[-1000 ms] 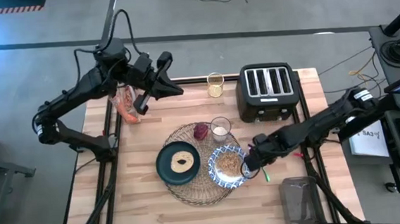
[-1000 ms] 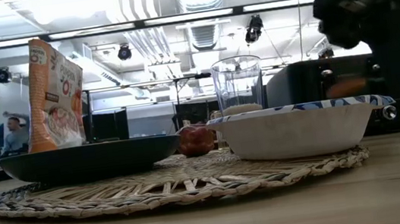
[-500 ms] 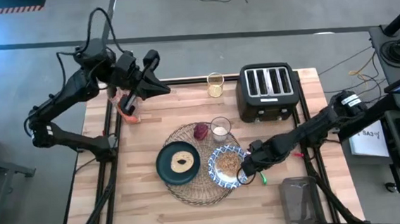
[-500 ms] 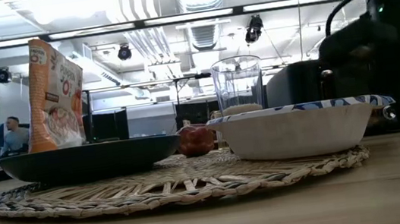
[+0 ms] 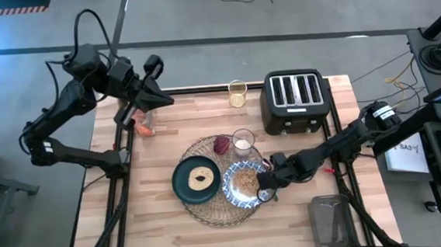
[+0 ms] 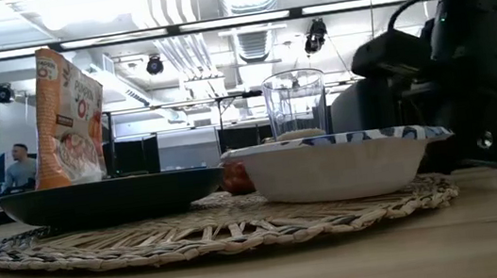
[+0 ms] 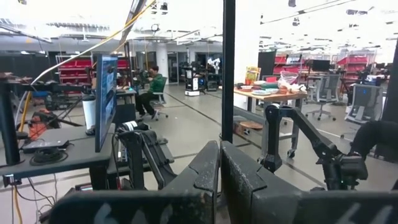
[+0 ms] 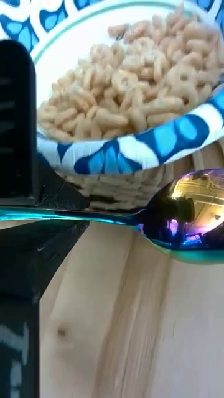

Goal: Arrange a breakfast setting
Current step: Put the violet spoon on the brown table mat

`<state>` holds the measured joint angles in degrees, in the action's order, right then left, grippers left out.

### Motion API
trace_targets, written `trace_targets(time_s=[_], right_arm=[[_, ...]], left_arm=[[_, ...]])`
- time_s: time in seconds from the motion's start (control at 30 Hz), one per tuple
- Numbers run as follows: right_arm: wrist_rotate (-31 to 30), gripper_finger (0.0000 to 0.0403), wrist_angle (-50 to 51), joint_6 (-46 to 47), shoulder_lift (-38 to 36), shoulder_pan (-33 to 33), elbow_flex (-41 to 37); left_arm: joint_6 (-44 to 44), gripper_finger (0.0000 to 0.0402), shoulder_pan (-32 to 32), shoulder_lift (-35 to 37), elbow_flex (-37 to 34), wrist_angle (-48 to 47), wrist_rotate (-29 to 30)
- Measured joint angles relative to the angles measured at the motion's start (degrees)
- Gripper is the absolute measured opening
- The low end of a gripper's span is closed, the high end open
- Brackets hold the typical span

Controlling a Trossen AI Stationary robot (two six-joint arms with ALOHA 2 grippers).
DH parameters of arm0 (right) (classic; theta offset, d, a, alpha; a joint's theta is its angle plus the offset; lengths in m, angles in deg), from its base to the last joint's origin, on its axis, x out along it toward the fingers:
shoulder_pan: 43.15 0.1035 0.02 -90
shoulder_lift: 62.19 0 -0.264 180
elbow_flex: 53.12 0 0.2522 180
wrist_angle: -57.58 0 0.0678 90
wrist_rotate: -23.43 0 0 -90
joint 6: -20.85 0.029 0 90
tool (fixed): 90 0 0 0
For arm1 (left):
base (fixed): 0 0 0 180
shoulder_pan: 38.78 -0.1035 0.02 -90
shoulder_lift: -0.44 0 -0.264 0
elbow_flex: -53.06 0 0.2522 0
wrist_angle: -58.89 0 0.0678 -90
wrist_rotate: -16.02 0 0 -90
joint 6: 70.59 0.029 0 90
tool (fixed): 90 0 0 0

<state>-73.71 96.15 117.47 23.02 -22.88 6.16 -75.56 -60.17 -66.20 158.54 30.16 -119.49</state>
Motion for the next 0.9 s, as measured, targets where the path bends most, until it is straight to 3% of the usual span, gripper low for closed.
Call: trace_targets(time_s=[0.57, 0.9], right_arm=[[1.0, 0.0014, 6.4, -0.7, 0.2, 0.0, -0.1], [3.1, 0.0098, 8.0, -3.2, -0.1, -0.1, -0.1]], left_arm=[[2.1, 0.0000, 0.0, 1.2, 0.0, -3.2, 0.0], [3.0, 0.0000, 0.0, 1.1, 0.0, -3.7, 0.0]])
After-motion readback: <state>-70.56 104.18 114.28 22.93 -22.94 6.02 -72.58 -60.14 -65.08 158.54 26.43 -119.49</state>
